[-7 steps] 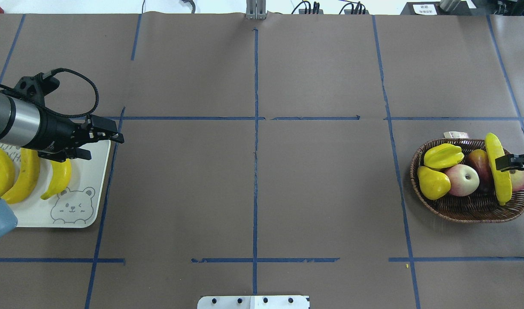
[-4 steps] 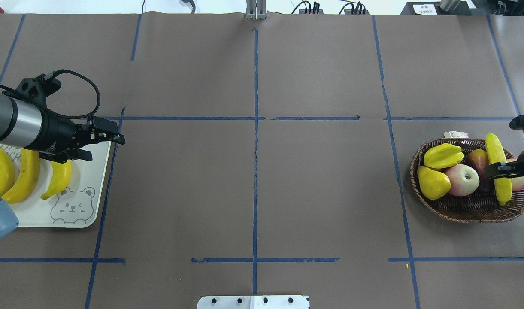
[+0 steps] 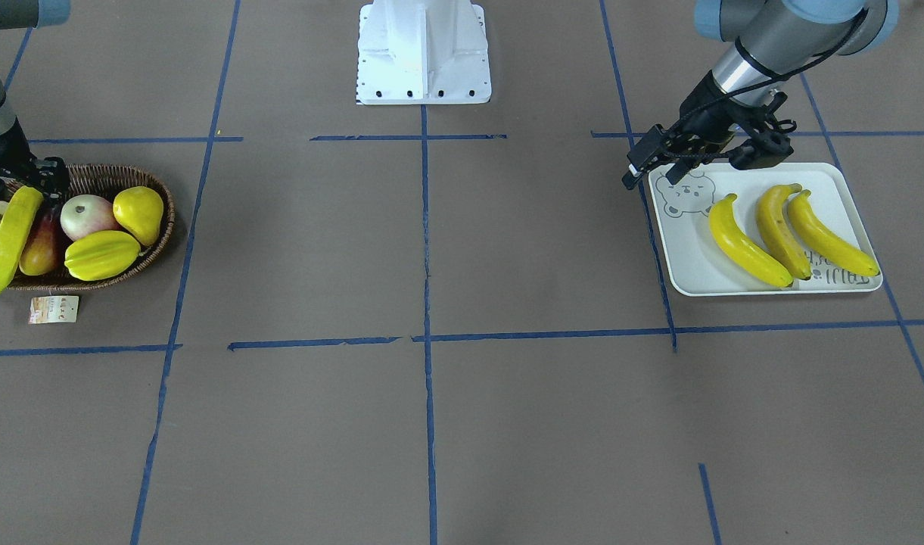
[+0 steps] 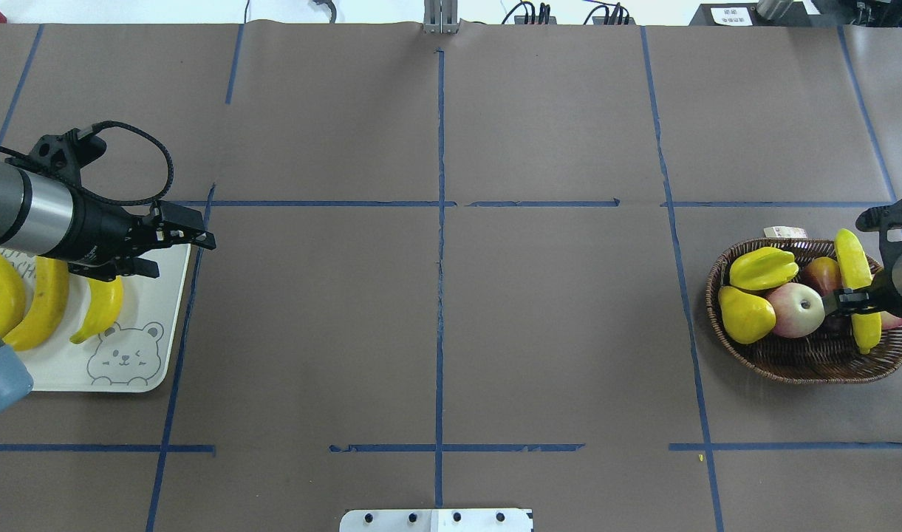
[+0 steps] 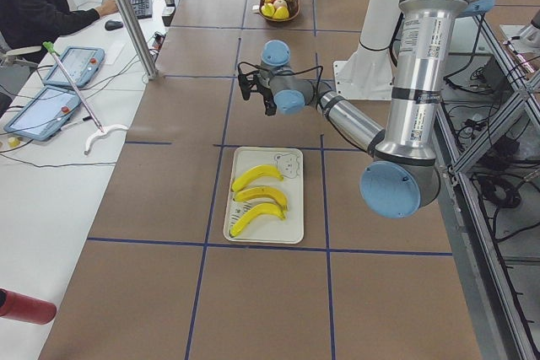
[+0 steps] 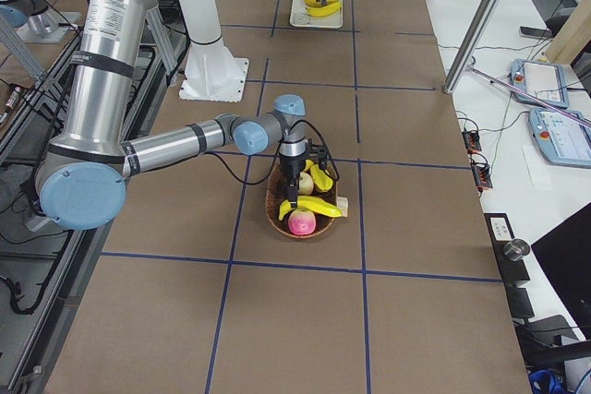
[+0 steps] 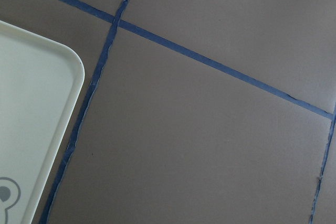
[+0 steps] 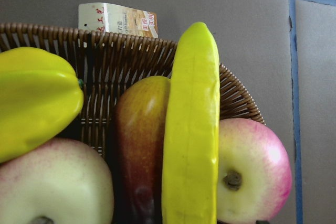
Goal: Transfer all bananas from basket to plate
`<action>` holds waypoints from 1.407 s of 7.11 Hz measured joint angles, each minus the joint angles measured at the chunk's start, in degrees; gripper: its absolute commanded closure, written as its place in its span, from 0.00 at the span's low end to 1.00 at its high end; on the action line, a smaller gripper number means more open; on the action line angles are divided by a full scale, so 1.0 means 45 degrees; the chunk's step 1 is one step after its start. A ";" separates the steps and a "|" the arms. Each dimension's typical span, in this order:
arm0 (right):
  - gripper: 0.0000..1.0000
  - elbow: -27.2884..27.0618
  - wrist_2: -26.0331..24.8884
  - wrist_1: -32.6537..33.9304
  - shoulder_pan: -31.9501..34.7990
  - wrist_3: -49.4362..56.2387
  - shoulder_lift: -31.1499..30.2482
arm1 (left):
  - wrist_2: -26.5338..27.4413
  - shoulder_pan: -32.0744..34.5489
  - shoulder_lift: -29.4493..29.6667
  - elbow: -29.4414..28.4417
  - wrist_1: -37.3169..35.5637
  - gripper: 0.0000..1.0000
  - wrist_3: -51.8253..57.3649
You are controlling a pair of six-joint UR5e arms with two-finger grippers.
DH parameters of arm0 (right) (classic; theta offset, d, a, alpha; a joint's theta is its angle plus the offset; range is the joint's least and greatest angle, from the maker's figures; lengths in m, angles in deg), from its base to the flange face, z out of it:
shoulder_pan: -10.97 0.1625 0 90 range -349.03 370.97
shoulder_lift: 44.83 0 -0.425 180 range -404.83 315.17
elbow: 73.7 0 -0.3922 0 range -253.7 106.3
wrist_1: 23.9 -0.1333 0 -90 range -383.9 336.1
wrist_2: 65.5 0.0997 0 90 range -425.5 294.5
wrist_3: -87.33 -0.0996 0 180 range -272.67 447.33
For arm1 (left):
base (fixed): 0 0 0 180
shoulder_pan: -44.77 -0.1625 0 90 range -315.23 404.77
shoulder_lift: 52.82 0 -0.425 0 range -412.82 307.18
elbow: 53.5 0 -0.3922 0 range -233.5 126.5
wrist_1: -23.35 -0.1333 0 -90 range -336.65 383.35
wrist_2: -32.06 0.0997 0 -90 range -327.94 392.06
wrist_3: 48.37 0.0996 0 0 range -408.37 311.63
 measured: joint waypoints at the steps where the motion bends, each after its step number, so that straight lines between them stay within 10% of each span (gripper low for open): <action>1: 0.27 0.0013 -0.0006 0.0104 -0.0007 0.0005 0.0053 | 0.0000 0.0000 0.0000 -0.0008 0.0000 0.00 0.0000; 10: 0.30 0.0133 -0.0020 0.0555 -0.0075 0.0001 0.0109 | 0.0000 0.0000 0.0007 -0.0057 0.0000 0.00 0.0000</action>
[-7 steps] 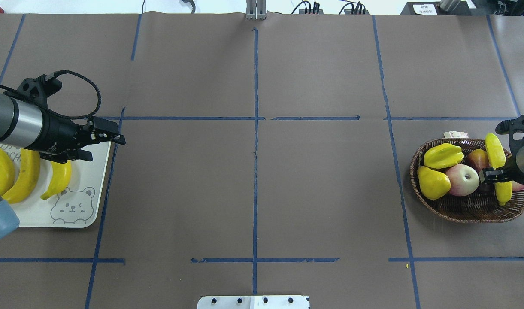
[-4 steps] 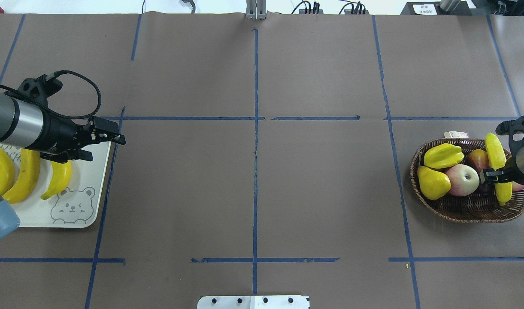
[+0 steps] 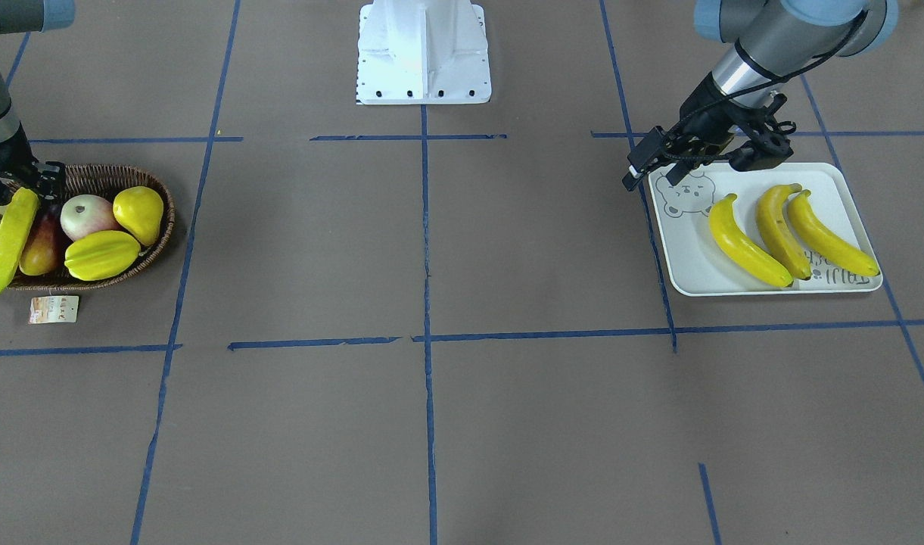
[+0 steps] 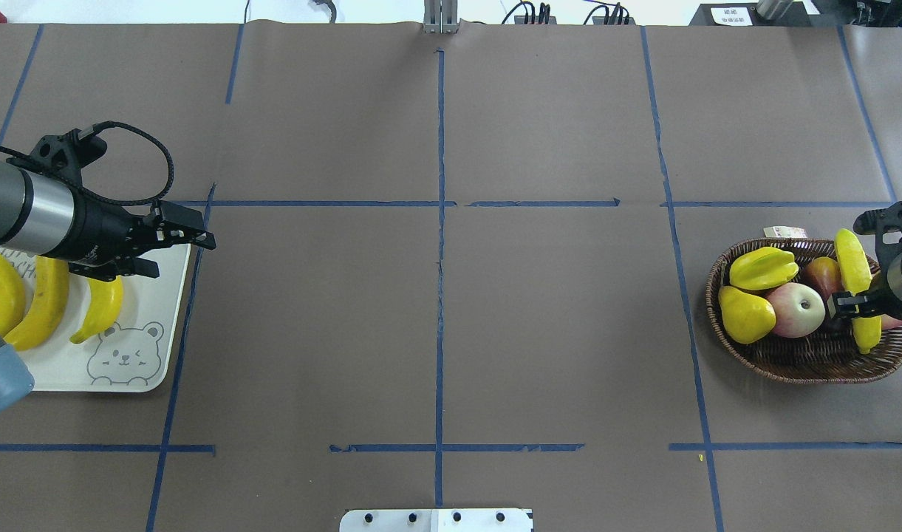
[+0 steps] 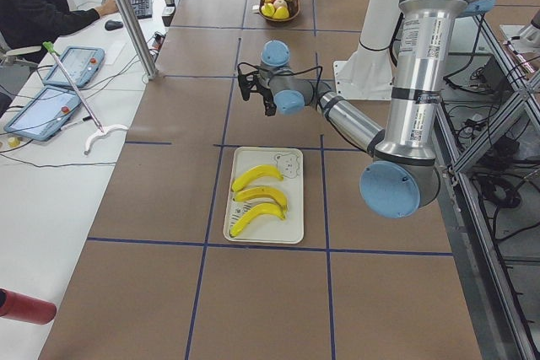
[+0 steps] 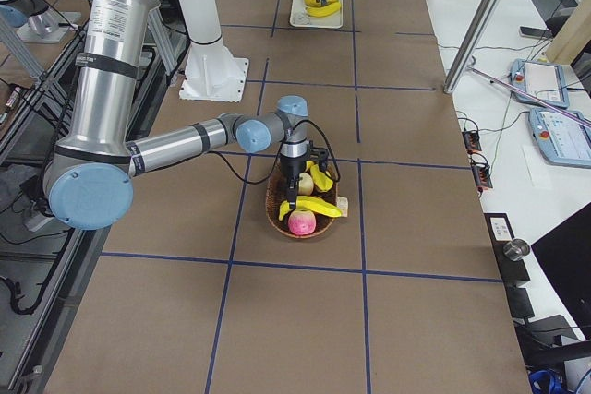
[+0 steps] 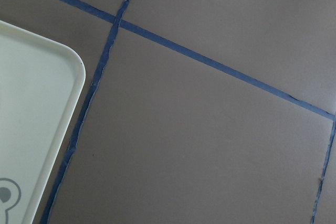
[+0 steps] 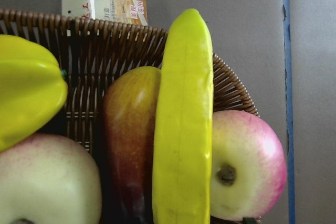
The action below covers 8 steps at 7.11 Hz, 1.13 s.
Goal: Transfer all bananas from basket to plate
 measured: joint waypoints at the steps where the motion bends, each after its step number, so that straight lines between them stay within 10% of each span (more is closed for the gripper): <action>1: 0.31 0.0027 0.0000 0.0006 -0.0017 0.0000 -0.0002 | 0.0005 0.0000 -0.0003 -0.0001 0.0000 0.00 0.0000; 5: 0.41 0.0183 0.0000 0.0010 -0.0037 0.0000 0.0010 | 0.0019 0.0000 -0.0030 -0.0003 0.0000 0.00 0.0000; 8: 0.94 0.0164 -0.0136 0.0009 -0.0022 0.0018 0.0005 | 0.0020 -0.0016 -0.0053 0.0002 0.0000 0.00 0.0000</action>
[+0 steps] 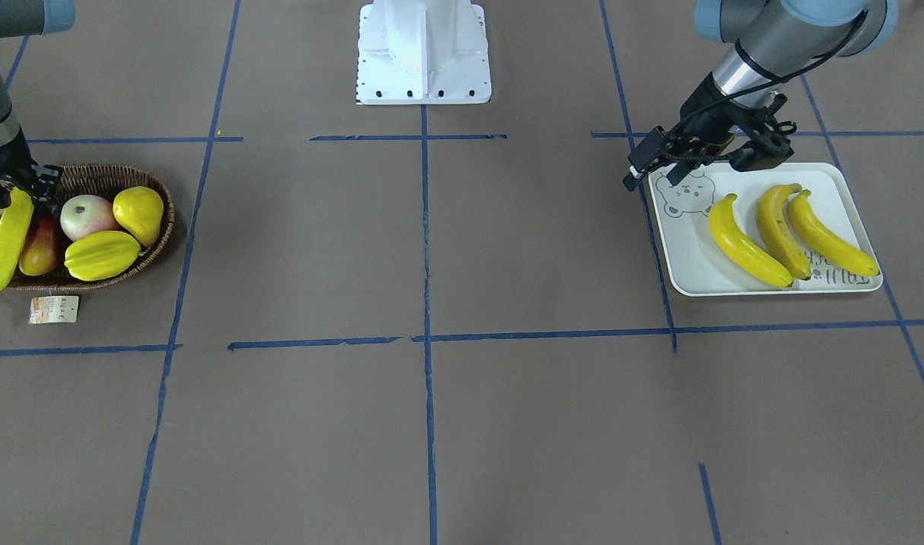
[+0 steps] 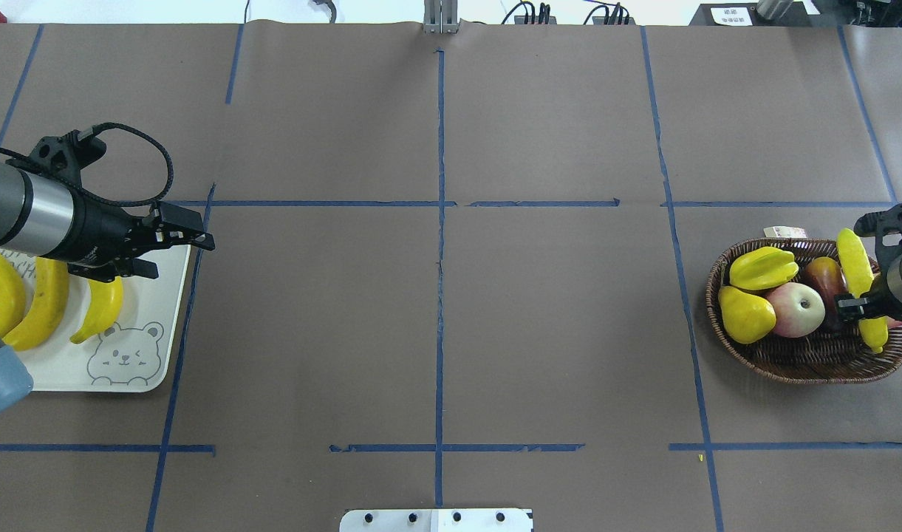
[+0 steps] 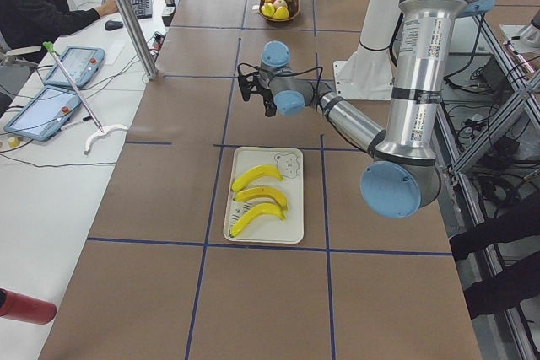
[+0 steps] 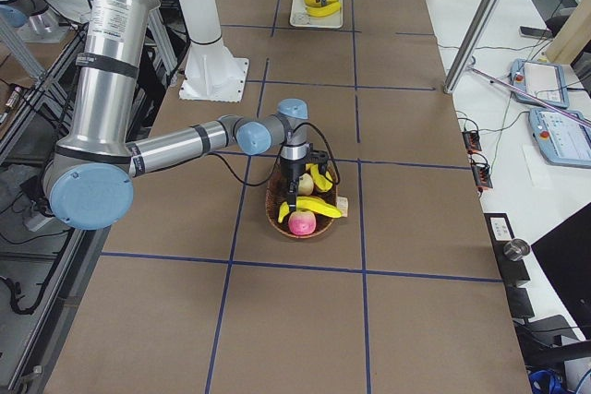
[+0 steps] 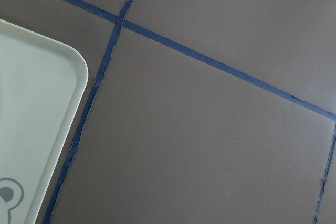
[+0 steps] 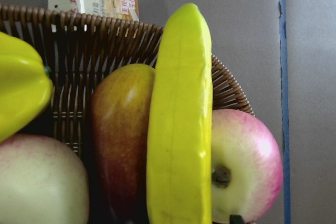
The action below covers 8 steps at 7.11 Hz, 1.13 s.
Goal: Transfer all bananas from basket to plate
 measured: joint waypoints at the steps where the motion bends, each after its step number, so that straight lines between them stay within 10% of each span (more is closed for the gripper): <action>1: 0.98 -0.0040 -0.0039 0.0001 0.0009 0.0012 0.0001 | 0.0000 -0.0003 -0.0007 -0.0008 0.0000 0.00 0.0000; 5: 1.00 -0.1700 0.0288 0.0848 0.0753 0.0132 -0.0040 | -0.0001 -0.0004 0.0024 -0.0042 0.0000 0.00 0.0000; 8: 0.99 -0.3732 0.3040 0.1553 0.2332 0.0279 0.0871 | 0.0000 -0.0010 0.0050 -0.0078 0.0018 0.00 0.0000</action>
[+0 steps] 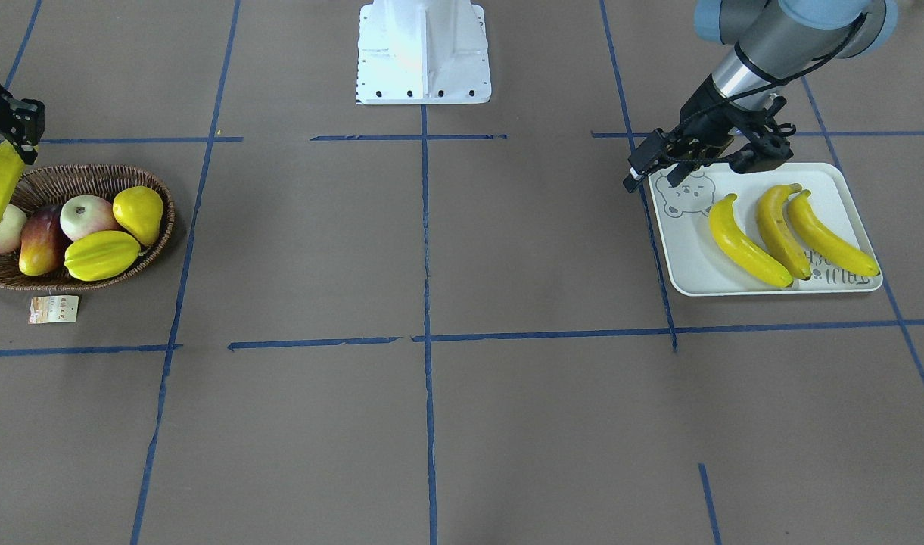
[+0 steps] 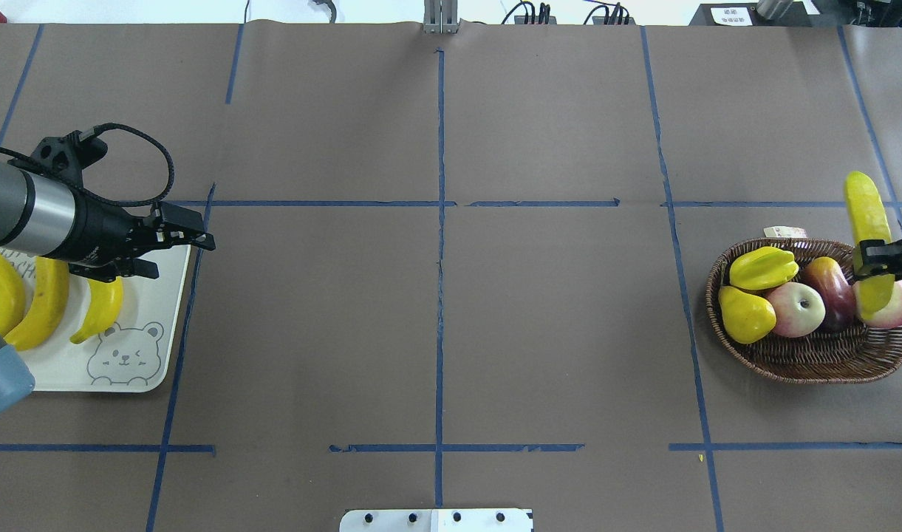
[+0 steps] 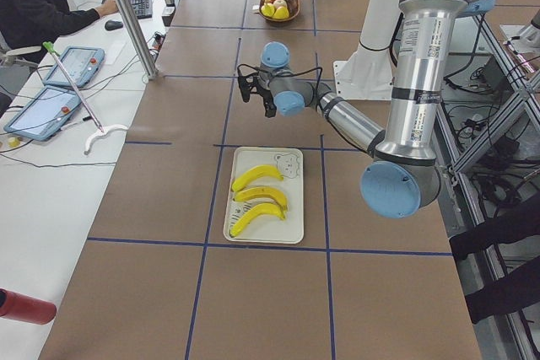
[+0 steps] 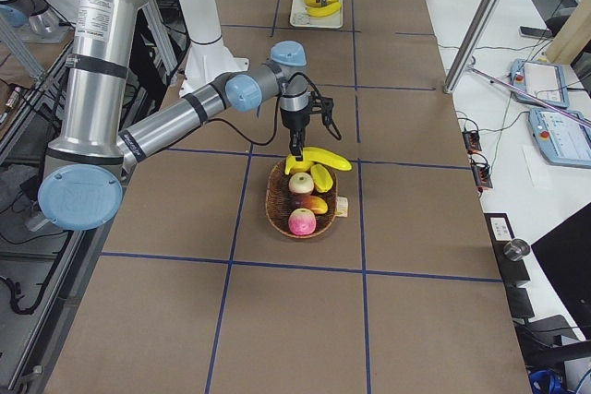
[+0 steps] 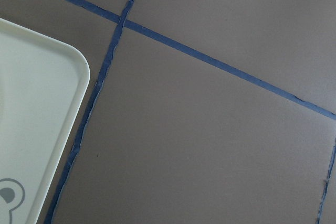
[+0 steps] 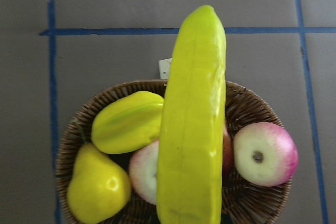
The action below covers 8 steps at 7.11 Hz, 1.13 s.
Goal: Transfer all bananas from basket to plate
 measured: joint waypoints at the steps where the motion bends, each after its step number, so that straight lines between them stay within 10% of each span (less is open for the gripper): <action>1: 0.98 0.0027 0.0920 -0.0176 0.0199 -0.0036 0.0902 | -0.0013 -0.0014 0.0031 -0.0003 0.0026 0.00 0.0000; 4: 0.99 0.0968 0.2181 -0.2599 -0.0933 -0.2369 0.3494 | -0.0052 -0.0279 0.0918 -0.0067 0.0187 0.00 -0.1281; 8: 0.99 0.1961 -0.1327 -0.7814 -0.4874 -0.7825 0.4845 | 0.0226 -0.0694 0.2686 -0.1339 0.4408 0.00 -0.5687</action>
